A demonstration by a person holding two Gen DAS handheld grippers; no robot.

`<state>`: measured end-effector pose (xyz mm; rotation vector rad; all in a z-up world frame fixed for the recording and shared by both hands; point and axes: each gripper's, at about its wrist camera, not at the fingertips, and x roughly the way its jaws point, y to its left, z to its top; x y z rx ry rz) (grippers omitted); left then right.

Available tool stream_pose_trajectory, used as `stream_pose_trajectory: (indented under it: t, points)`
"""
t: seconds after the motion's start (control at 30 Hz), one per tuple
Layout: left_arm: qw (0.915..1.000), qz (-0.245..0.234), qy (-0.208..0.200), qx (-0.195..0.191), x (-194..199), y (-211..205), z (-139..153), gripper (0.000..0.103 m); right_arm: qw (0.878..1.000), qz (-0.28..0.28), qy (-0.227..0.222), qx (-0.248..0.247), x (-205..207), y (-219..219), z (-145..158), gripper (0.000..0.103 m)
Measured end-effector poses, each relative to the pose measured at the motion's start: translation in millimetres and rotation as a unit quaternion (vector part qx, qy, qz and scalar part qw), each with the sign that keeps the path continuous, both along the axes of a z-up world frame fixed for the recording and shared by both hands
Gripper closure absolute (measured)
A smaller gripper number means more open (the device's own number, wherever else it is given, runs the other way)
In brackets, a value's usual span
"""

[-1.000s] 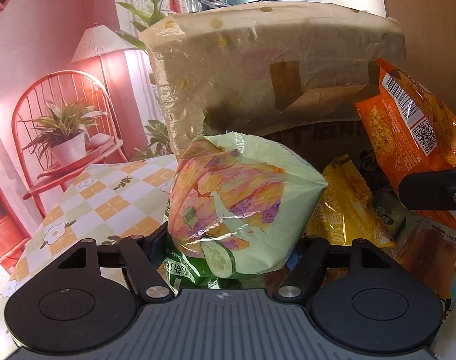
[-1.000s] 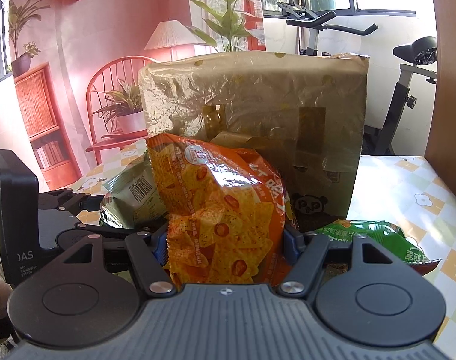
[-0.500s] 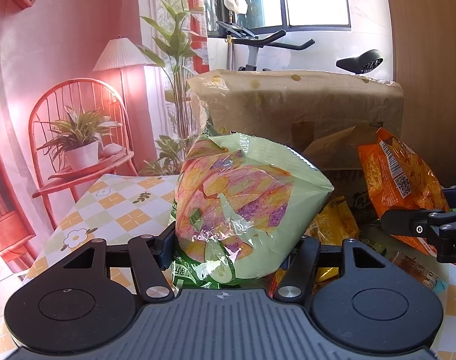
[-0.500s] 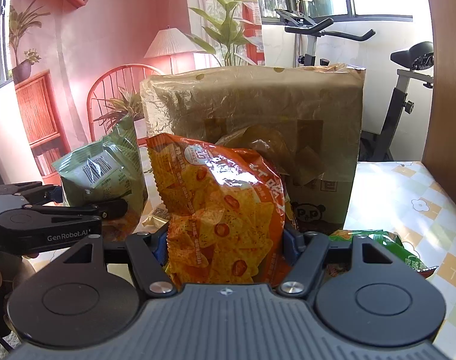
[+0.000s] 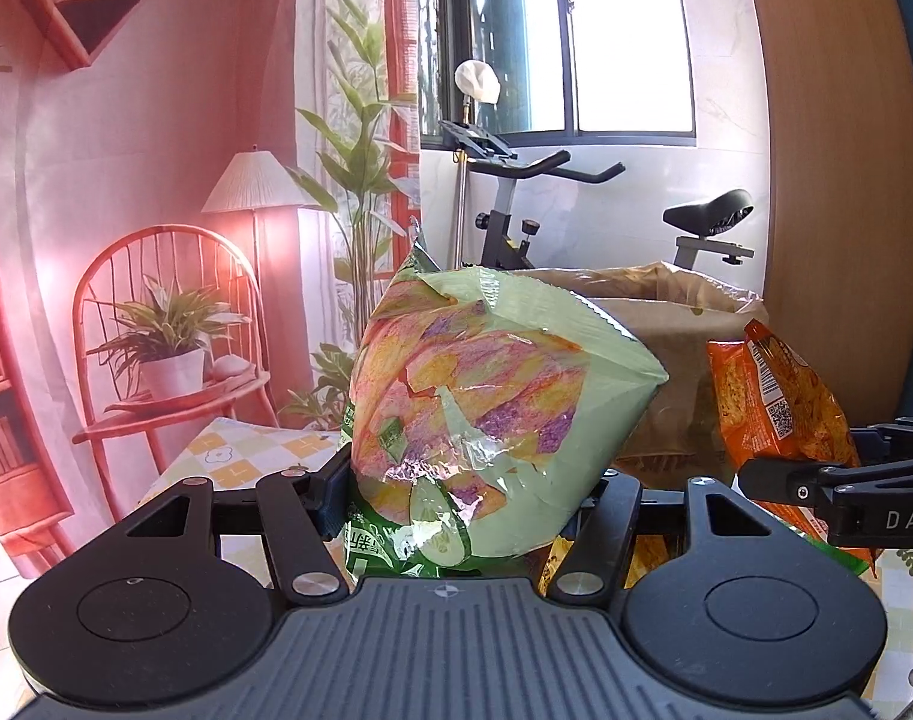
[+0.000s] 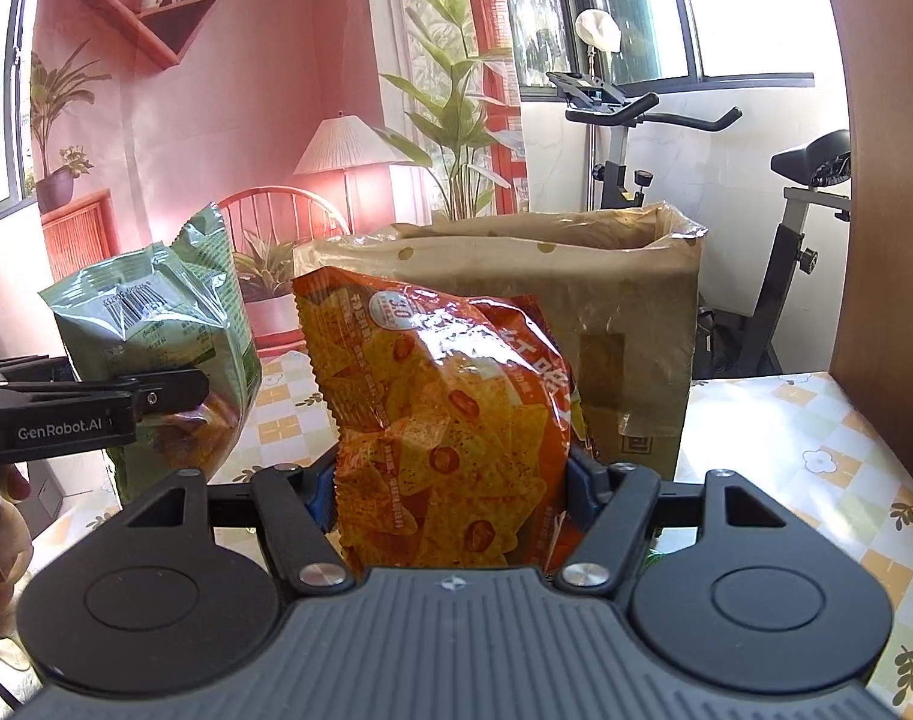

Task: Organize snacks
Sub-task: 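Carry both bags over the lined box and open both tools to drop them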

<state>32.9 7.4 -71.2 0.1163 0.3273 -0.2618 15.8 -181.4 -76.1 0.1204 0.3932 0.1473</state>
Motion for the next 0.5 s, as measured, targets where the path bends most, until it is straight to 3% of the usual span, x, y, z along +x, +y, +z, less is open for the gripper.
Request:
stream_pose_trajectory:
  t: [0.3, 0.5]
  points:
    - [0.9981, -0.023, -0.041, -0.040, 6.5, -8.0, 50.9, 0.039, 0.998, 0.003, -0.050, 0.030, 4.8, -16.2, 65.0, 0.033]
    - [0.9949, -0.046, -0.062, -0.064, 40.3, -18.9, 90.2, 0.039, 0.997, 0.004, -0.061, 0.053, 40.5, -36.9, 112.6, 0.033]
